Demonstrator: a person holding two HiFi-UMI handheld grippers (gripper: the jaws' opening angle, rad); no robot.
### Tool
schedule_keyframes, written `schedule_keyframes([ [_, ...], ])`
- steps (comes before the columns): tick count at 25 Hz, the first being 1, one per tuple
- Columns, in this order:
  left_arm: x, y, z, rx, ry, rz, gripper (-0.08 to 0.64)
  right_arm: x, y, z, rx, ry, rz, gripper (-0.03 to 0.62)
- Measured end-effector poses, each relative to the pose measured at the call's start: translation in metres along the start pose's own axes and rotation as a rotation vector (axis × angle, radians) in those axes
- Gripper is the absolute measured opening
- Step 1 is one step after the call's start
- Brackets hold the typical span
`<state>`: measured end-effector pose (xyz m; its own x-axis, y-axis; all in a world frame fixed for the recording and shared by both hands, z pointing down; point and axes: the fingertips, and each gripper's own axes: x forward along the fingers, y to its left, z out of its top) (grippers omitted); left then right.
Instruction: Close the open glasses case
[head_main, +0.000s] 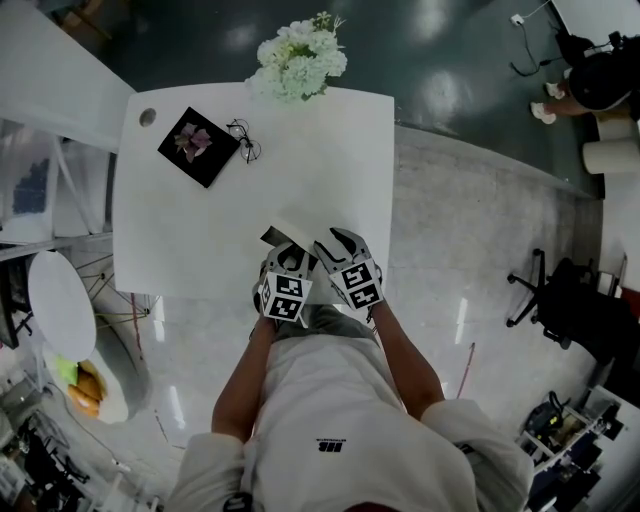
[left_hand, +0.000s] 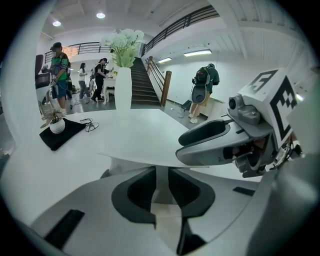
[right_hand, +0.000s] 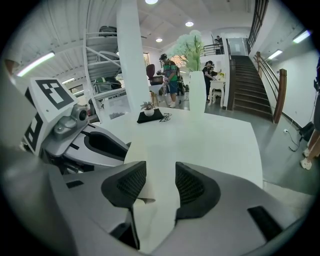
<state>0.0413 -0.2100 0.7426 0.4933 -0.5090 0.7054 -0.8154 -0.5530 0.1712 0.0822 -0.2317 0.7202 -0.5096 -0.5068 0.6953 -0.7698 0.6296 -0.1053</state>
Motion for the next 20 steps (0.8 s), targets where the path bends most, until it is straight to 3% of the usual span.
schedule_keyframes([
  [20,-0.014,-0.004,-0.017,-0.007,0.013,0.025,0.09,-0.009,0.022,-0.005,0.0,-0.005,0.041,0.186],
])
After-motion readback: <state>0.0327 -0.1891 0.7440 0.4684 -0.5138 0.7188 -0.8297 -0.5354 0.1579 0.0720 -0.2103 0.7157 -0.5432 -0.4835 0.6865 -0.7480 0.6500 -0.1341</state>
